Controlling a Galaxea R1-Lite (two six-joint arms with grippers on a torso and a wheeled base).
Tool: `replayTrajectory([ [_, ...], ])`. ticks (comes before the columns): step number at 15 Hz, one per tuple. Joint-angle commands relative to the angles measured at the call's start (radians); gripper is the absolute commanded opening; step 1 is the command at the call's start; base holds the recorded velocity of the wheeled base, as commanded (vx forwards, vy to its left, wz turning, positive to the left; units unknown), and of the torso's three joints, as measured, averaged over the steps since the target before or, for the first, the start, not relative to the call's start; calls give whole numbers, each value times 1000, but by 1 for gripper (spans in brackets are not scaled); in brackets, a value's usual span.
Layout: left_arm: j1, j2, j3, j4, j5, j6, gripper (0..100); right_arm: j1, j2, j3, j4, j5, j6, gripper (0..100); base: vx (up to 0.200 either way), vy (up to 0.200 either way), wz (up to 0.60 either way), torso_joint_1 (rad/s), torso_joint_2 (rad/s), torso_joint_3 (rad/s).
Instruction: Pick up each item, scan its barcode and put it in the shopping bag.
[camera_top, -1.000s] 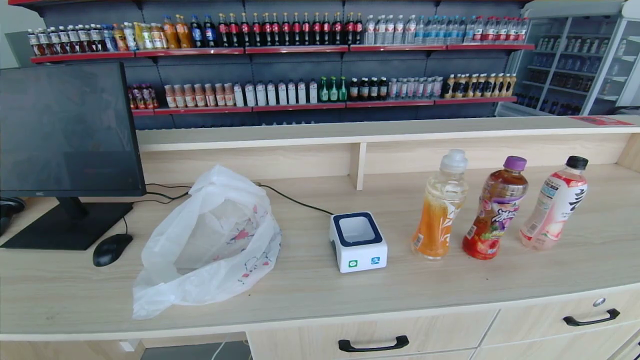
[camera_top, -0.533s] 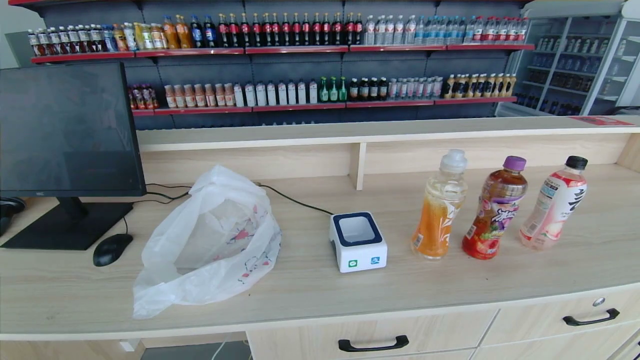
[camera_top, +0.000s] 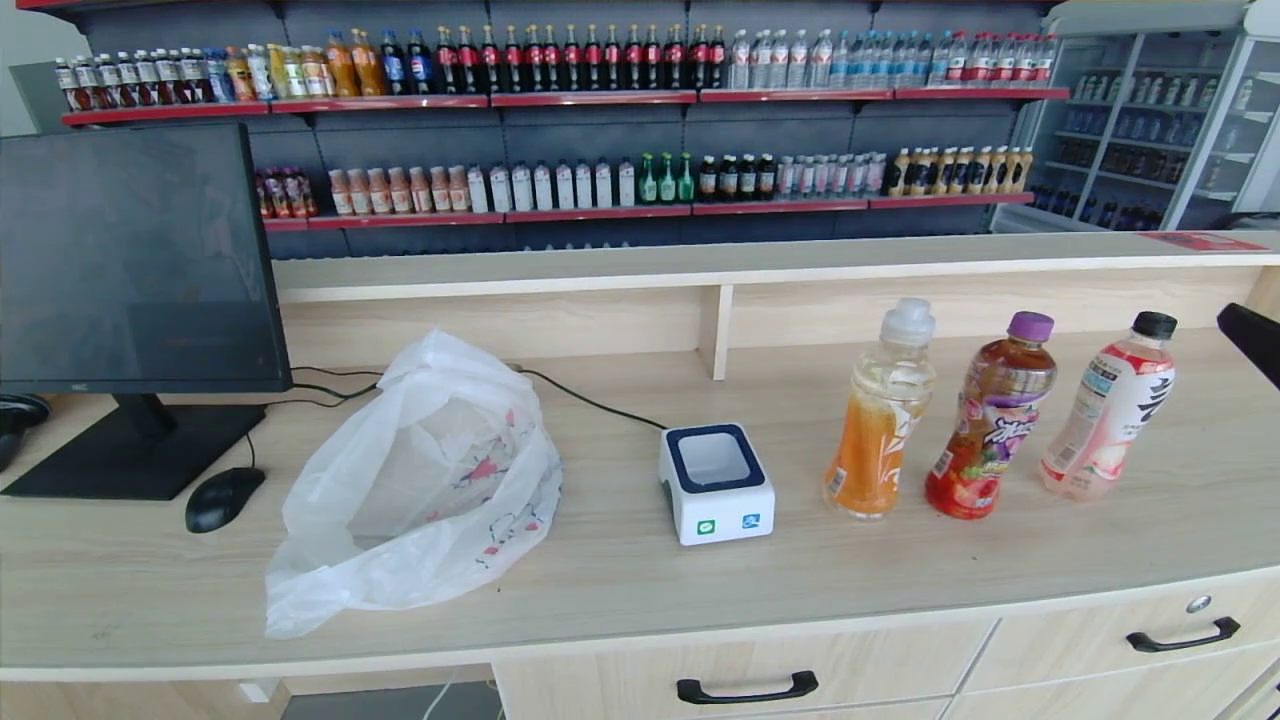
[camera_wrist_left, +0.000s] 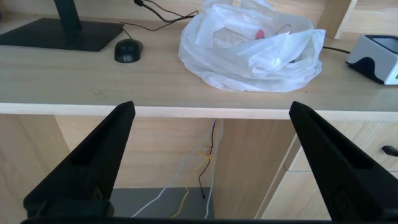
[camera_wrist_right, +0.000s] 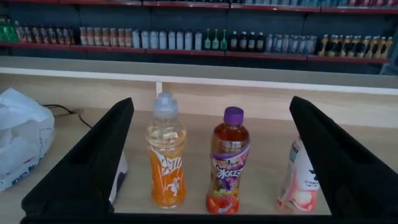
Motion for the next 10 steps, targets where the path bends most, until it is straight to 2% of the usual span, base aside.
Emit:
replayTrajectory([
  [1,0,0,-2,0,0,0,100,138,280,-27,-191,1,-28,100,0,0,0,0,0,0],
  [4,0,0,-2,0,0,0,100,216,428,-23,-427,1,-28,100,0,0,0,0,0,0],
  [10,0,0,0,1,0,0,100,221,626,-36,-729,-7,-29,100,0,0,0,0,0,0],
])
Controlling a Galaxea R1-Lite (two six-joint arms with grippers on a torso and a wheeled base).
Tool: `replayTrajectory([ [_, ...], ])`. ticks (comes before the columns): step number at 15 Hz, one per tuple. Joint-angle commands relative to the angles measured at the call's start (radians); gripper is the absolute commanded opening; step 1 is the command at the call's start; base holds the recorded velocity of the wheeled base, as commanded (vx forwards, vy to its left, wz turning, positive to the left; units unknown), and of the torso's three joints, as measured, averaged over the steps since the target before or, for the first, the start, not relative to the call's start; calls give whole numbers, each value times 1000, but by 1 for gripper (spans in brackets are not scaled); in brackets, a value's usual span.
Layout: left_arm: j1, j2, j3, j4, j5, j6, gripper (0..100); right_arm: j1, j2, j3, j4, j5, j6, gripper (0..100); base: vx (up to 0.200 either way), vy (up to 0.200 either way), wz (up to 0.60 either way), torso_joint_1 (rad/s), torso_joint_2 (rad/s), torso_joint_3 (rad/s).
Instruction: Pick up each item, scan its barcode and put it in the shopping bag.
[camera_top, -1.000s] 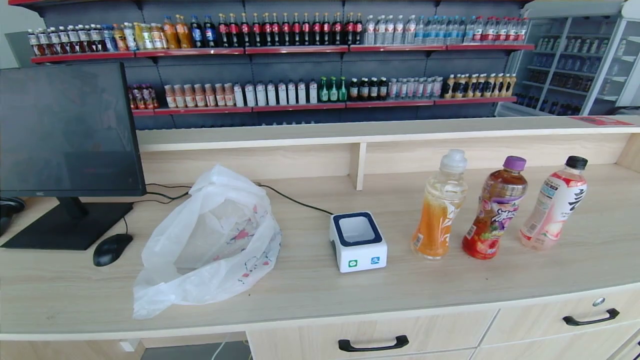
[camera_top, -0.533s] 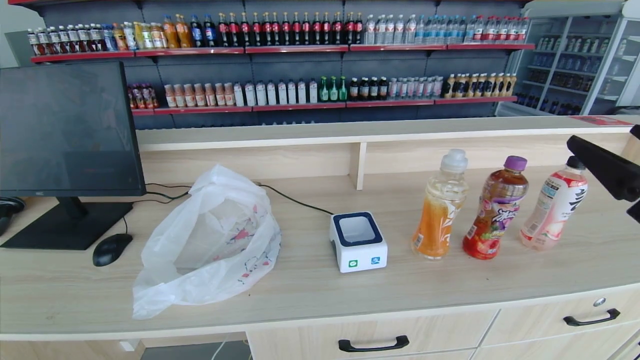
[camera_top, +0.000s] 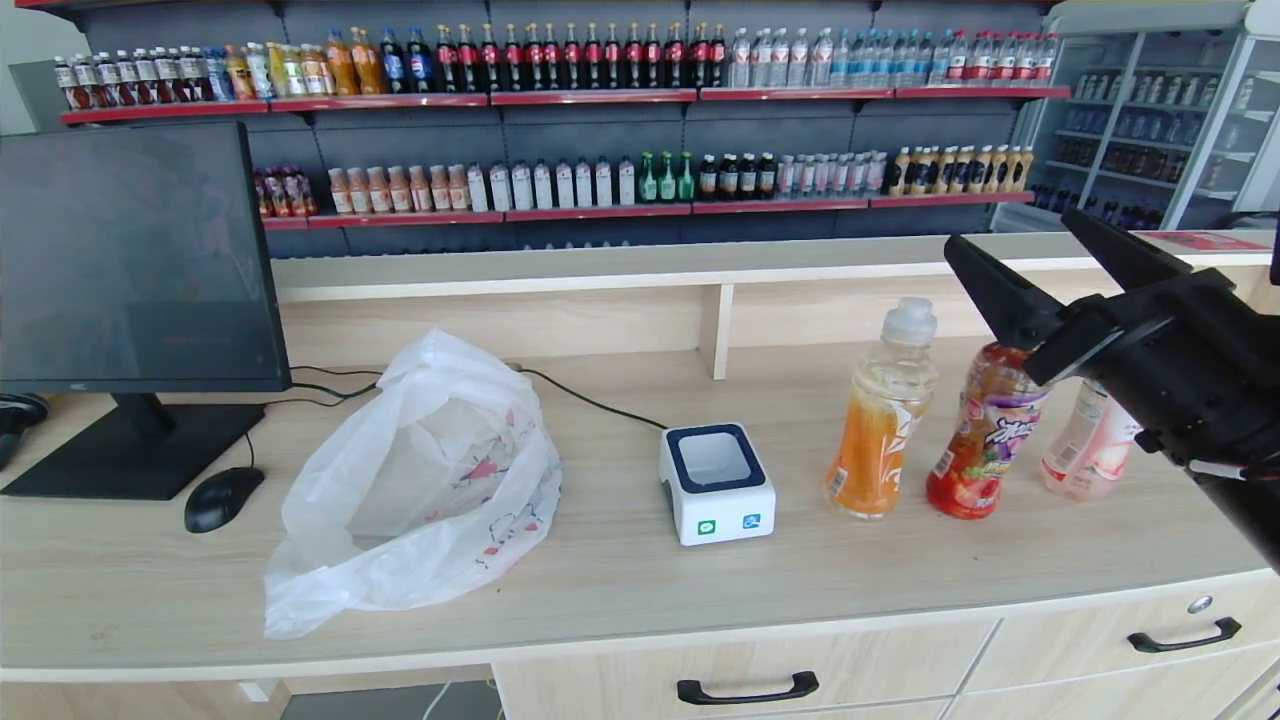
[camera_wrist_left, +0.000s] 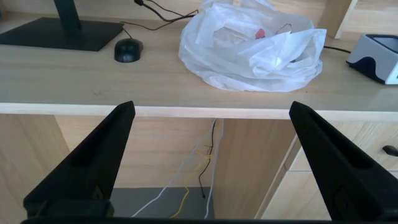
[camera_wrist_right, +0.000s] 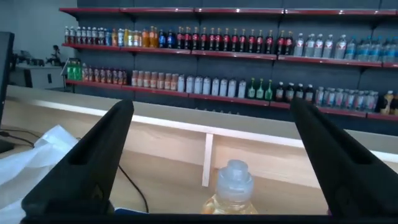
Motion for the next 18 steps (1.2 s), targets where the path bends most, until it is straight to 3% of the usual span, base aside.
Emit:
replayTrajectory([
  [1,0,0,0,-1,0,0,100,1,84,19,-36,-2,-2,100,0,0,0,0,0,0],
  [7,0,0,0,-1,0,0,100,-8,66,112,-59,-130,10,100,0,0,0,0,0,0],
  [13,0,0,0,0,0,0,100,1,66,305,-68,-133,30,100,0,0,0,0,0,0],
  [18,0,0,0,-1,0,0,100,58,164,413,-97,-131,153,100,0,0,0,0,0,0],
])
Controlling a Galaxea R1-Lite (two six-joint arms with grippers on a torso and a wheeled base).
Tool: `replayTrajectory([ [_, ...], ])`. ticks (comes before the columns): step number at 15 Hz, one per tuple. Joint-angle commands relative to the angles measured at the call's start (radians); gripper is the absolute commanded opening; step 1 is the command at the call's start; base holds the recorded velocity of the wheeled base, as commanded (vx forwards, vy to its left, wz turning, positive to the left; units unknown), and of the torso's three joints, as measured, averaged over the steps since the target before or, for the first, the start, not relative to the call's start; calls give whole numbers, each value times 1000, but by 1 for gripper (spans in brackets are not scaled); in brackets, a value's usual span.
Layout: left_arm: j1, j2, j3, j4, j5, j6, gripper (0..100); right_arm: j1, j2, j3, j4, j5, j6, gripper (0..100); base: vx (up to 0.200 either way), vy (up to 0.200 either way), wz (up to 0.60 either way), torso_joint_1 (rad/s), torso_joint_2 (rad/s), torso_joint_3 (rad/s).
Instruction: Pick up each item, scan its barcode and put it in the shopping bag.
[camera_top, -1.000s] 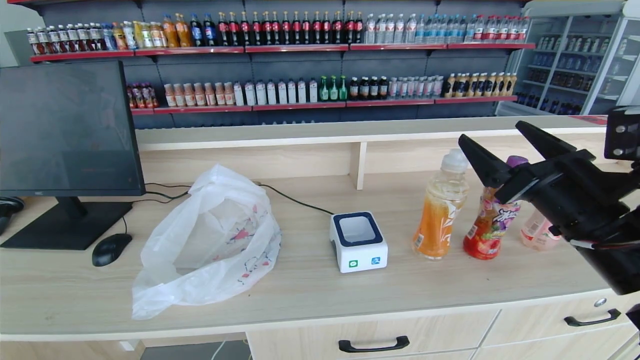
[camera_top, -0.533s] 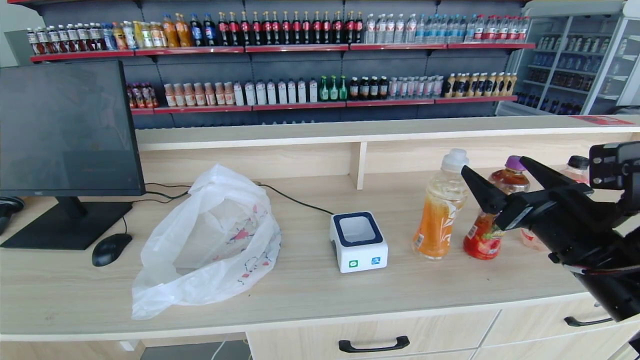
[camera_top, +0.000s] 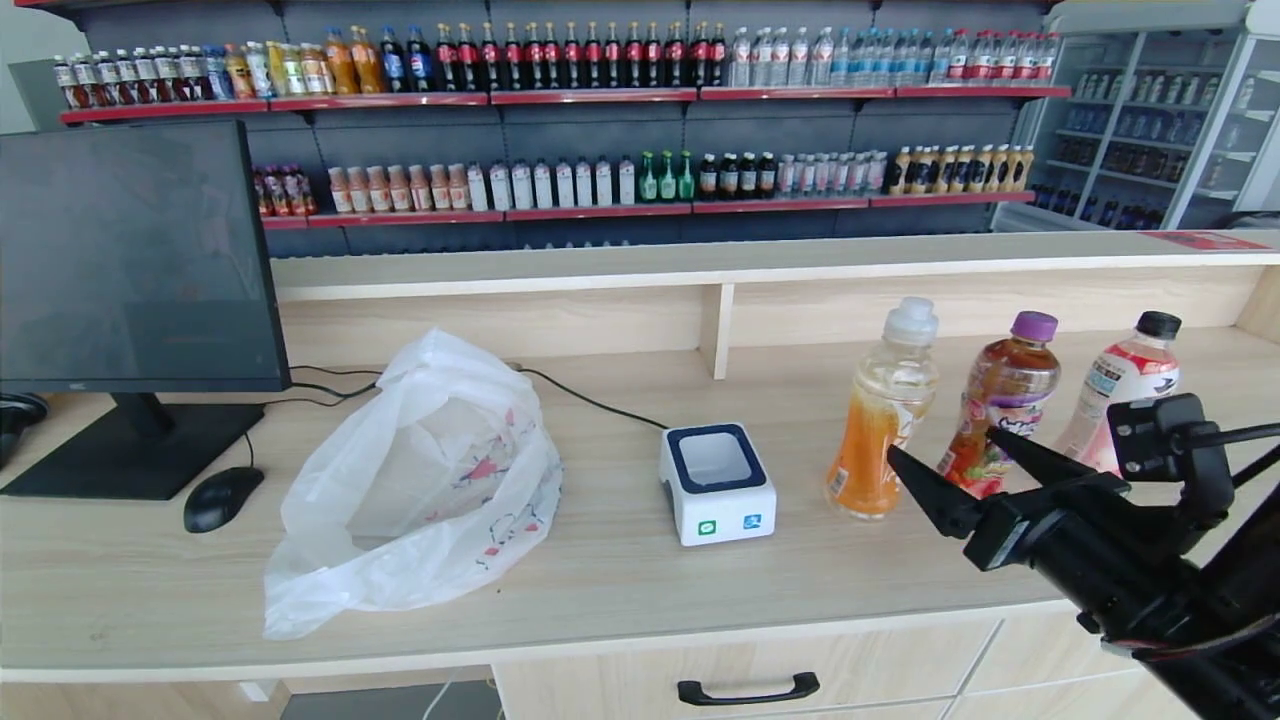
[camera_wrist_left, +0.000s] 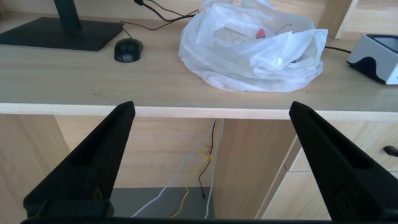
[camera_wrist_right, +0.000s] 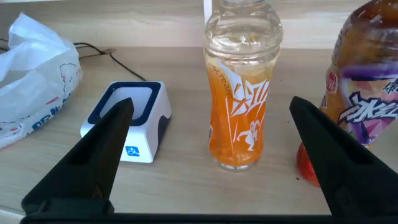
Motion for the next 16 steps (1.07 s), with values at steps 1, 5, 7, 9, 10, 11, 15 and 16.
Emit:
replayTrajectory([
  [1,0,0,-1,1,0,0,100,8,38,77,-13,1,22,100,0,0,0,0,0,0],
  [5,0,0,0,1,0,0,100,-4,77,20,-13,4,-16,100,0,0,0,0,0,0],
  [7,0,0,0,1,0,0,100,-24,110,2,-13,7,-18,100,0,0,0,0,0,0],
  [9,0,0,0,1,0,0,100,-52,137,-52,-13,41,-22,100,0,0,0,0,0,0],
  [10,0,0,-1,1,0,0,100,-81,157,-81,-13,46,-44,100,0,0,0,0,0,0],
  [11,0,0,0,1,-1,0,100,-87,168,-92,-13,46,-47,100,0,0,0,0,0,0],
  [15,0,0,0,1,0,0,100,-88,232,-156,-13,46,-48,100,0,0,0,0,0,0],
  [16,0,0,0,1,0,0,100,-88,248,-172,-13,46,-50,100,0,0,0,0,0,0],
])
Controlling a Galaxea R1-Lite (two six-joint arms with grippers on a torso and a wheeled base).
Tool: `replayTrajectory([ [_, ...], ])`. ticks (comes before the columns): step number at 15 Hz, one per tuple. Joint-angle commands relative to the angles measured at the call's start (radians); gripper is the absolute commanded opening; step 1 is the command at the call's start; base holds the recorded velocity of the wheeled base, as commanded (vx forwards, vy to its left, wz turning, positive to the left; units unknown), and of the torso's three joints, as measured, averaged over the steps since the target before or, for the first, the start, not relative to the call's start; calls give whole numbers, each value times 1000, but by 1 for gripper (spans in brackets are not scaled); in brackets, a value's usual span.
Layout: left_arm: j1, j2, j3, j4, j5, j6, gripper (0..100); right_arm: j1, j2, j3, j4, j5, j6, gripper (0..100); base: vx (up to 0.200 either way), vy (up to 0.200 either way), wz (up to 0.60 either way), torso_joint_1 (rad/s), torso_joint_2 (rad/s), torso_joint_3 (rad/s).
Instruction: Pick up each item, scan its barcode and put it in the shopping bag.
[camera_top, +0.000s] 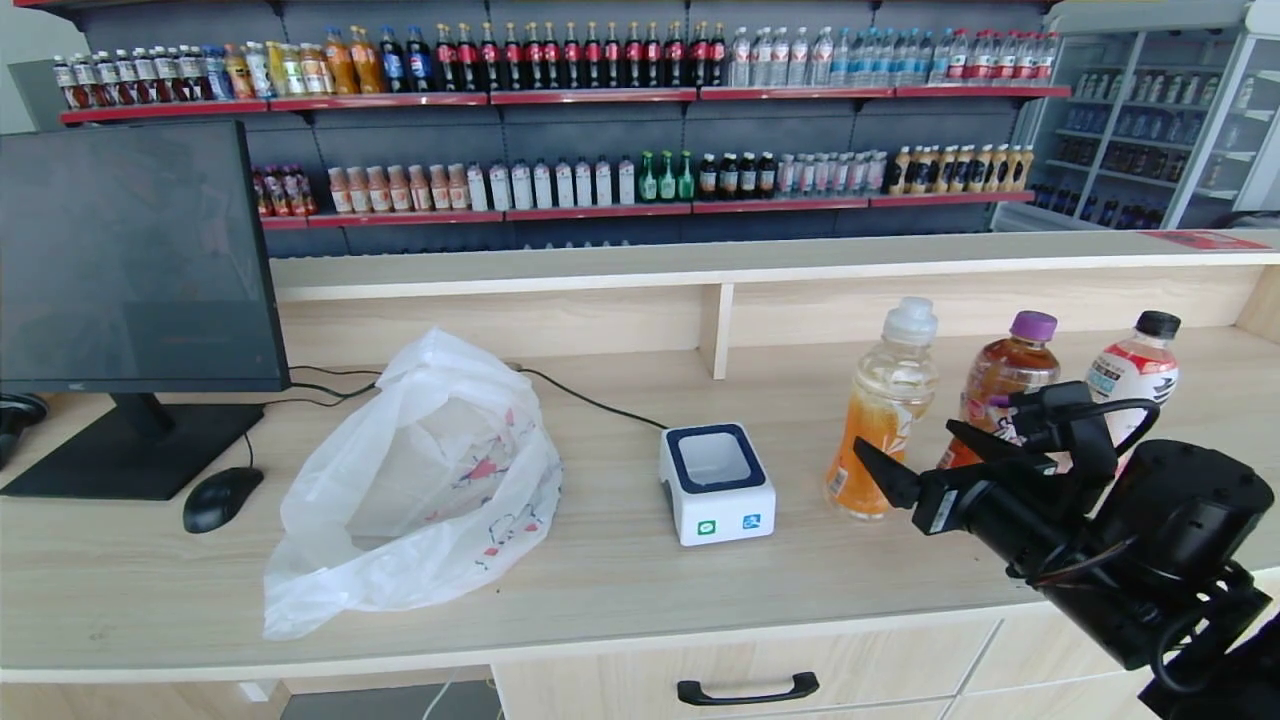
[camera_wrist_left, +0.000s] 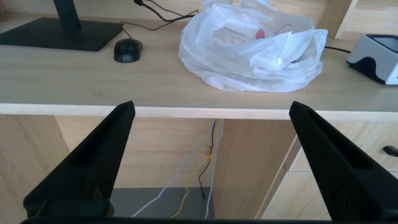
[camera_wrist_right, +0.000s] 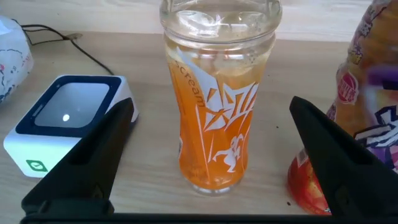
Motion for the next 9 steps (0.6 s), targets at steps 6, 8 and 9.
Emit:
replayTrajectory([
  [6,0,0,0,0,0,0,100,-3,89,-63,-1,0,-16,100,0,0,0,0,0,0],
  [8,0,0,0,0,0,0,100,-11,110,-79,-1,2,-14,100,0,0,0,0,0,0],
  [9,0,0,0,1,0,0,100,-13,121,-86,-1,2,-13,100,0,0,0,0,0,0],
])
